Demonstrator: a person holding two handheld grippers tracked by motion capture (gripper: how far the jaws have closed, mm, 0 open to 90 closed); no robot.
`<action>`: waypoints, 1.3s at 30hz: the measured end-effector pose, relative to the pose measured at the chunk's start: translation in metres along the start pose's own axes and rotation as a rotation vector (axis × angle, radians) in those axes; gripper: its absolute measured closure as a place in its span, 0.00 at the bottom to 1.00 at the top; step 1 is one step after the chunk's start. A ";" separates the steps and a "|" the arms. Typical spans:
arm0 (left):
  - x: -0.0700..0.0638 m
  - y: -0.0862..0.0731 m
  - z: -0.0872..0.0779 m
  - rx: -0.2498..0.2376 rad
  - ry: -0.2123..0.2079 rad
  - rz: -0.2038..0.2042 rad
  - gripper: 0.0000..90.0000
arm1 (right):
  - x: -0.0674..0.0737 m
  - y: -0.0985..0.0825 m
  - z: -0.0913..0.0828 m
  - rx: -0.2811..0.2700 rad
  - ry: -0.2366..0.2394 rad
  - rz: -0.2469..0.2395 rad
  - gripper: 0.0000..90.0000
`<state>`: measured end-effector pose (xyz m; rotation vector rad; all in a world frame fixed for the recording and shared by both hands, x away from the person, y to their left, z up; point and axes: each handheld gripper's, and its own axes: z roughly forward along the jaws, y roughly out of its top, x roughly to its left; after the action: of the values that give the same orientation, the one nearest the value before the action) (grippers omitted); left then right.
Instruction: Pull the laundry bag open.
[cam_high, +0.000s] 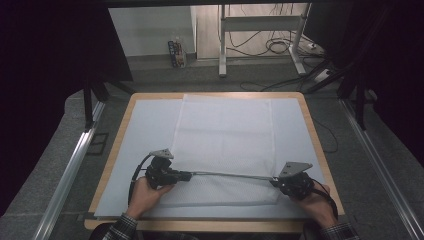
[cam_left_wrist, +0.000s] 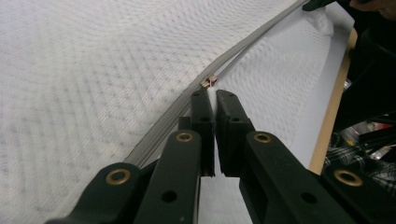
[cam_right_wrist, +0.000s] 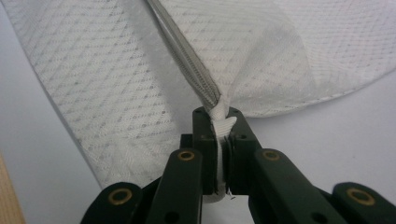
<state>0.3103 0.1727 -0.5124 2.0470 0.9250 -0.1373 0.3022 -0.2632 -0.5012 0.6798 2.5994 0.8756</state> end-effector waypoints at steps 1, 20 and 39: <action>0.001 -0.001 -0.001 0.000 0.001 0.000 0.97 | 0.000 0.000 0.000 0.000 -0.002 -0.001 0.94; 0.010 -0.015 -0.023 -0.038 0.049 -0.046 0.97 | -0.001 -0.002 -0.001 0.006 -0.005 0.009 0.94; 0.020 -0.030 -0.042 -0.066 0.086 -0.086 0.97 | -0.002 -0.002 0.000 0.006 -0.002 0.010 0.94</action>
<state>0.2951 0.2261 -0.5139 1.9658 1.0579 -0.0651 0.3031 -0.2657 -0.5018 0.6959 2.6001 0.8695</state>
